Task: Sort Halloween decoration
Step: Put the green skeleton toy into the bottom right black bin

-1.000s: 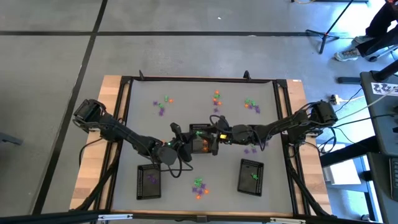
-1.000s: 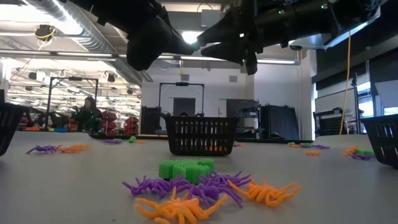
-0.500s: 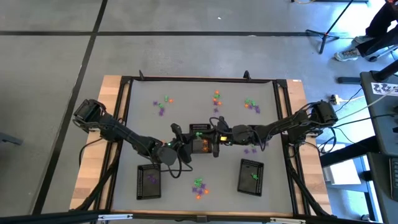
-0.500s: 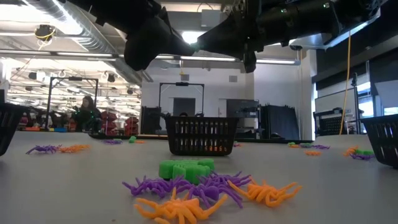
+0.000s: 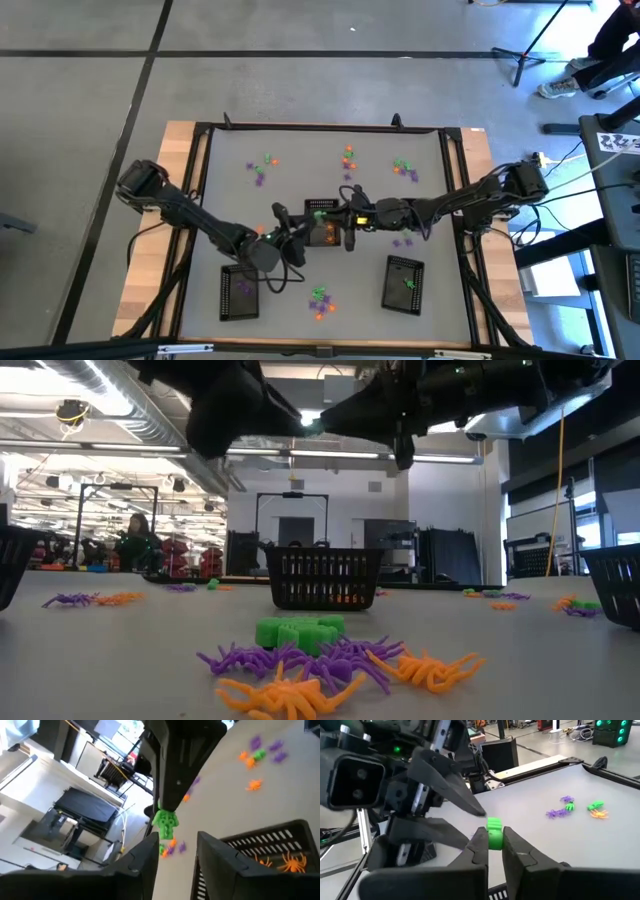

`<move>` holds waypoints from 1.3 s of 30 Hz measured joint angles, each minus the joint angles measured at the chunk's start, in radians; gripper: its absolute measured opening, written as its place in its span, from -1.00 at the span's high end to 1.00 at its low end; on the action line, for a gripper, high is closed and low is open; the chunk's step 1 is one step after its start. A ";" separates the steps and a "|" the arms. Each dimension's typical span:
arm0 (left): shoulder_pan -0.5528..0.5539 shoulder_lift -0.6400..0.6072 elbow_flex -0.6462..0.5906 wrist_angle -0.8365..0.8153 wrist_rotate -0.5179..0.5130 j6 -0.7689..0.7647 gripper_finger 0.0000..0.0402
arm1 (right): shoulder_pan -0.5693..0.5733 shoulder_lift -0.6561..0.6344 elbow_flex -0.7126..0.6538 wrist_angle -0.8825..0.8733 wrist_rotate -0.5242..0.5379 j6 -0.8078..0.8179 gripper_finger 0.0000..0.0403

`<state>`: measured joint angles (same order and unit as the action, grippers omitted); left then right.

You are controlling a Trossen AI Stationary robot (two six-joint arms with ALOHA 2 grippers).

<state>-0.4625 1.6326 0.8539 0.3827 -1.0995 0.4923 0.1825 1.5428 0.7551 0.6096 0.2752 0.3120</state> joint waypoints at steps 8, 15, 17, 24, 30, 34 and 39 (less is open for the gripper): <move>-0.048 -0.097 -0.013 -0.018 0.101 -0.060 0.37 | 0.026 -0.176 0.000 -0.288 -0.028 -0.002 0.90; 0.000 -0.208 -0.104 -0.023 0.402 -0.216 0.37 | 0.179 -0.317 0.104 -0.800 -0.004 0.042 0.89; 0.019 -0.237 -0.140 0.007 0.455 -0.244 0.37 | 0.243 -0.319 0.153 -0.948 0.019 0.087 0.89; 0.058 -0.290 -0.274 0.259 0.548 -0.253 0.37 | 0.430 -0.300 0.215 -1.236 -0.016 0.385 0.87; 0.061 -0.290 -0.294 0.319 0.548 -0.254 0.36 | 0.536 -0.259 0.214 -1.374 -0.094 0.666 0.86; 0.061 -0.290 -0.294 0.320 0.548 -0.251 0.36 | 0.578 -0.215 0.214 -1.385 -0.107 0.735 0.79; 0.062 -0.290 -0.294 0.320 0.538 -0.247 0.36 | 0.576 -0.162 0.214 -1.393 -0.129 0.766 0.52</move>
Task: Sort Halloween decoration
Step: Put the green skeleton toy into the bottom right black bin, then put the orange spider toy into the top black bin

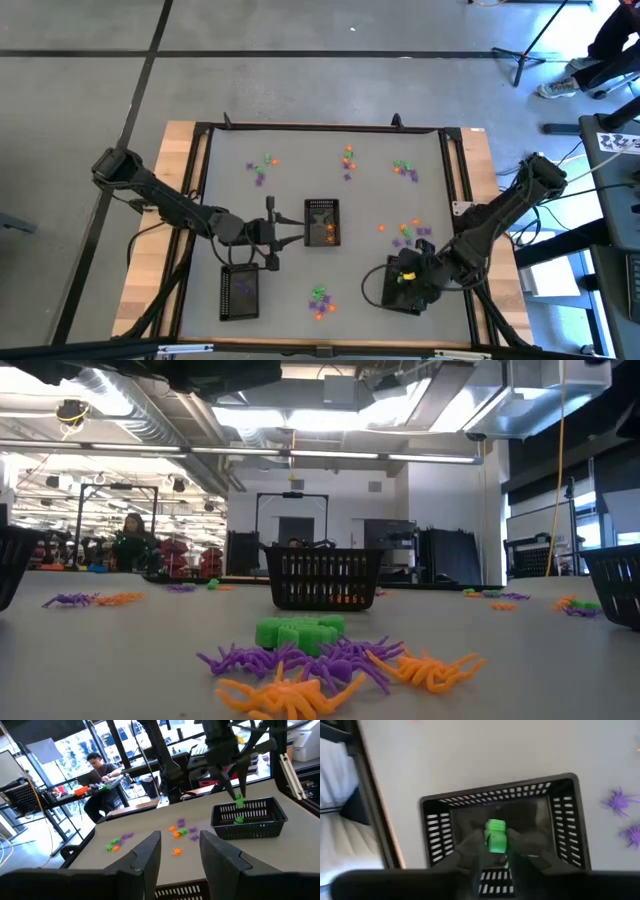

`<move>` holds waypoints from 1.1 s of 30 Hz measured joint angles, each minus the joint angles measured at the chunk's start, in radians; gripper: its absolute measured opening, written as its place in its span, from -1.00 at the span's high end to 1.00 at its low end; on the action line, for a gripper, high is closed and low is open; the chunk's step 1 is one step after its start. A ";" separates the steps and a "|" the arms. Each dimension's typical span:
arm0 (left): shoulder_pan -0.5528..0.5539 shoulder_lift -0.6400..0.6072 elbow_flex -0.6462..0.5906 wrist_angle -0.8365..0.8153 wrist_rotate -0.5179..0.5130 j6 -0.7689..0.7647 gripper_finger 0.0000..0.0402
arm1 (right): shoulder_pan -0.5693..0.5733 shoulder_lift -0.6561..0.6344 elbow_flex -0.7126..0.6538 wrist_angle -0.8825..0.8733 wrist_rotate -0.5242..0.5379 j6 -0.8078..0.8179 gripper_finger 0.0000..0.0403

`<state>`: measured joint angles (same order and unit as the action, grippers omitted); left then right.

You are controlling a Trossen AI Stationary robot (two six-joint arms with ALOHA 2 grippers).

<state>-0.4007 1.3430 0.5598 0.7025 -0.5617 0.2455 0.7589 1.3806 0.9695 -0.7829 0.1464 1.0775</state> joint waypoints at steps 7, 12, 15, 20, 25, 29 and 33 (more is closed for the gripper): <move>0.006 0.000 0.000 -0.001 -0.003 0.018 0.36 | 0.000 0.031 0.000 -0.060 -0.009 -0.001 0.09; 0.009 0.000 0.000 0.001 -0.002 0.027 0.36 | -0.001 0.031 0.000 -0.120 0.009 -0.001 0.00; 0.021 0.000 0.000 0.002 -0.003 0.026 0.36 | -0.024 0.031 0.000 -0.201 0.047 0.024 0.02; 0.038 0.000 0.000 0.002 -0.002 0.026 0.36 | -0.130 0.031 -0.001 -0.371 0.078 0.199 0.04; 0.042 0.000 0.000 0.002 -0.002 0.026 0.36 | -0.257 0.031 -0.048 -0.392 0.088 0.121 0.03; 0.042 0.000 0.000 0.000 -0.001 0.035 0.36 | -0.369 0.031 -0.135 -0.355 0.080 0.050 0.03; 0.042 0.001 0.000 -0.018 -0.001 0.031 0.36 | -0.476 0.020 -0.237 -0.319 0.033 -0.009 0.03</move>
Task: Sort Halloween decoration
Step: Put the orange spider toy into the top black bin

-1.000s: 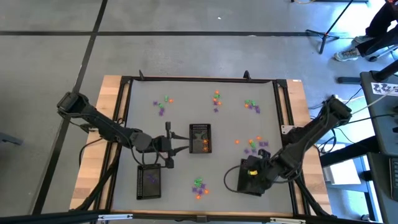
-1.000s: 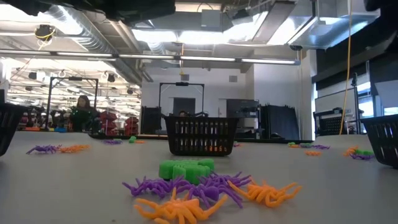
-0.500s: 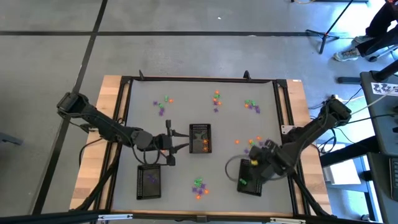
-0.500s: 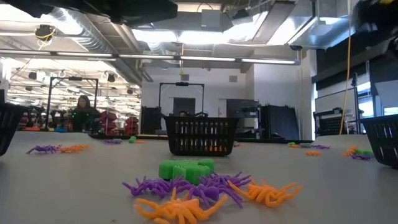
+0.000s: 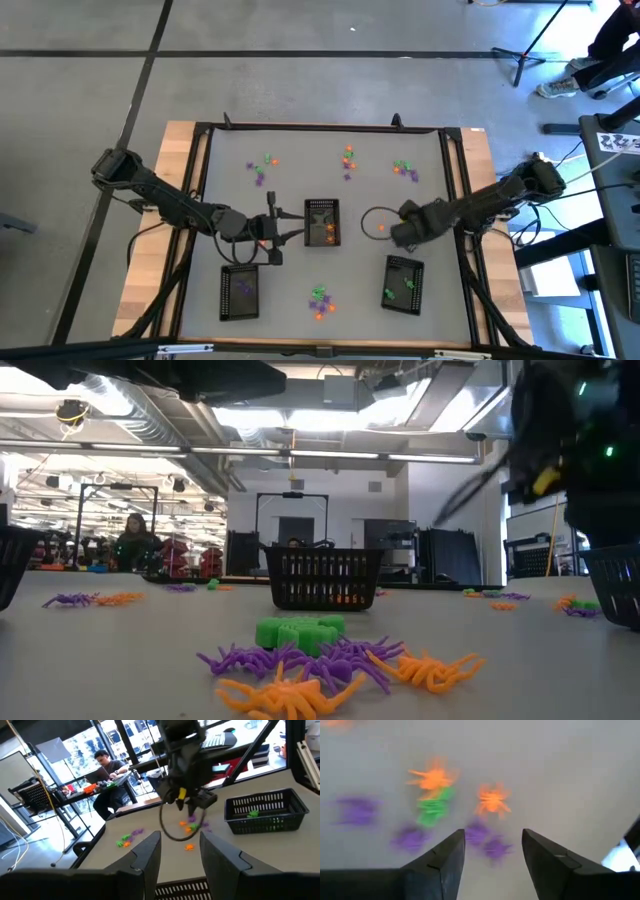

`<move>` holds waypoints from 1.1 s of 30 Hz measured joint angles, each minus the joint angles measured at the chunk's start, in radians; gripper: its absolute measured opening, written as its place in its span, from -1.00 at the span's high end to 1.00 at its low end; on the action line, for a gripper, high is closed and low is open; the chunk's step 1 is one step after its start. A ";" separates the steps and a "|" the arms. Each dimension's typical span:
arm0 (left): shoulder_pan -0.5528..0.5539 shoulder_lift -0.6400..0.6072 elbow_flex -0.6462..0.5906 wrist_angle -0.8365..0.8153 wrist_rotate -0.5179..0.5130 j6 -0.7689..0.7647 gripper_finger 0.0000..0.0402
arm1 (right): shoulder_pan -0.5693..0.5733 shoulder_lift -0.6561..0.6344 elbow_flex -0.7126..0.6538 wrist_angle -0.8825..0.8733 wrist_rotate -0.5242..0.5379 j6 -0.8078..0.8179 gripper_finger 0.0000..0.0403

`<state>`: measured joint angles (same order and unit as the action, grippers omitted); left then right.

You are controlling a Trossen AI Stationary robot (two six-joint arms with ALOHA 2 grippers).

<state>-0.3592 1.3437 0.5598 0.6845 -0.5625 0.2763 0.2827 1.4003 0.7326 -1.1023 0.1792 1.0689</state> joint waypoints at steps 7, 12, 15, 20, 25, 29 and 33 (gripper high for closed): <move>0.000 0.000 0.000 -0.003 0.000 -0.003 0.36 | -0.128 -0.068 -0.122 0.197 -0.021 -0.111 0.03; 0.000 0.000 0.000 -0.004 0.000 -0.007 0.36 | -0.187 -0.084 -0.184 0.288 -0.068 -0.158 0.03; 0.000 0.000 0.000 -0.004 0.000 -0.011 0.36 | -0.205 -0.085 -0.202 0.296 -0.074 -0.158 0.03; 0.000 0.000 0.000 -0.016 0.000 -0.013 0.36 | -0.204 -0.094 -0.206 0.303 -0.074 -0.166 0.14; 0.000 0.000 0.000 -0.019 0.000 -0.023 0.36 | -0.204 -0.103 -0.209 0.306 -0.067 -0.188 0.41; 0.000 0.000 0.000 -0.021 0.000 -0.034 0.36 | -0.204 -0.113 -0.210 0.309 -0.059 -0.188 0.59; 0.000 0.000 0.000 -0.021 0.000 -0.040 0.36 | -0.204 -0.132 -0.211 0.309 -0.049 -0.188 0.74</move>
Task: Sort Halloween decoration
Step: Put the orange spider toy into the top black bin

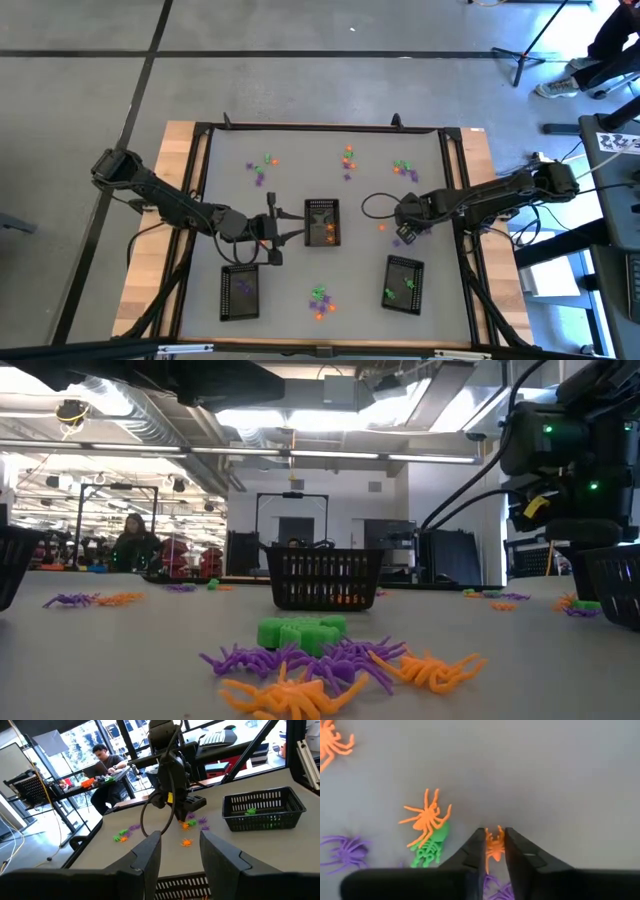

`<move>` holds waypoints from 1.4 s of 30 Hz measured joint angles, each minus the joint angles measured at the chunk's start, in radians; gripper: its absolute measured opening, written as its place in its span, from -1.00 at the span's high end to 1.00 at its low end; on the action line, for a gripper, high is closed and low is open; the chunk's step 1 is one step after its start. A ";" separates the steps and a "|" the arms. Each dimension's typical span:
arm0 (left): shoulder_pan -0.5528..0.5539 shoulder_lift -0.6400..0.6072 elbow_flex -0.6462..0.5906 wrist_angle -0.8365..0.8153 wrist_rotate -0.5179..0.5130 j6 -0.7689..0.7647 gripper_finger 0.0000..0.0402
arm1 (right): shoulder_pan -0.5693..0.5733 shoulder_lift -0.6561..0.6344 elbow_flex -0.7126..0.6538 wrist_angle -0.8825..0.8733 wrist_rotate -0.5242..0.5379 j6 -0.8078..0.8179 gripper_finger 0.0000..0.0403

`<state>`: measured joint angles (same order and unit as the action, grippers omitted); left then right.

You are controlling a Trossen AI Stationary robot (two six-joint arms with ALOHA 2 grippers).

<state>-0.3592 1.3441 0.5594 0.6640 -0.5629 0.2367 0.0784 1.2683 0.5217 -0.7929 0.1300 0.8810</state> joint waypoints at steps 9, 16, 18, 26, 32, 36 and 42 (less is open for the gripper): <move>0.000 0.000 0.000 -0.008 0.000 -0.024 0.37 | -0.001 -0.071 -0.004 -0.008 0.059 0.001 0.99; 0.000 0.000 0.000 -0.023 0.000 -0.027 0.37 | -0.001 -0.087 0.029 -0.004 0.064 0.001 0.99; 0.000 0.000 0.000 -0.023 0.000 -0.027 0.37 | -0.001 -0.087 0.050 -0.004 0.064 -0.002 0.99; 0.000 0.000 0.000 -0.023 0.000 -0.028 0.37 | 0.000 -0.087 0.170 0.113 0.103 -0.079 1.00; 0.000 0.000 0.000 -0.023 0.000 -0.027 0.37 | 0.000 -0.074 0.201 0.559 0.017 -0.226 1.00; -0.001 0.000 0.000 -0.044 -0.032 -0.025 0.37 | 0.000 -0.033 0.201 0.798 -0.046 -0.288 1.00; -0.038 -0.049 0.000 -0.057 -0.200 -0.001 0.37 | 0.000 0.062 0.201 1.001 -0.074 -0.314 1.00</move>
<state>-0.3972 1.2956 0.5594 0.6065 -0.7628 0.2361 0.0784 1.3304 0.7227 0.2083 0.0561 0.5665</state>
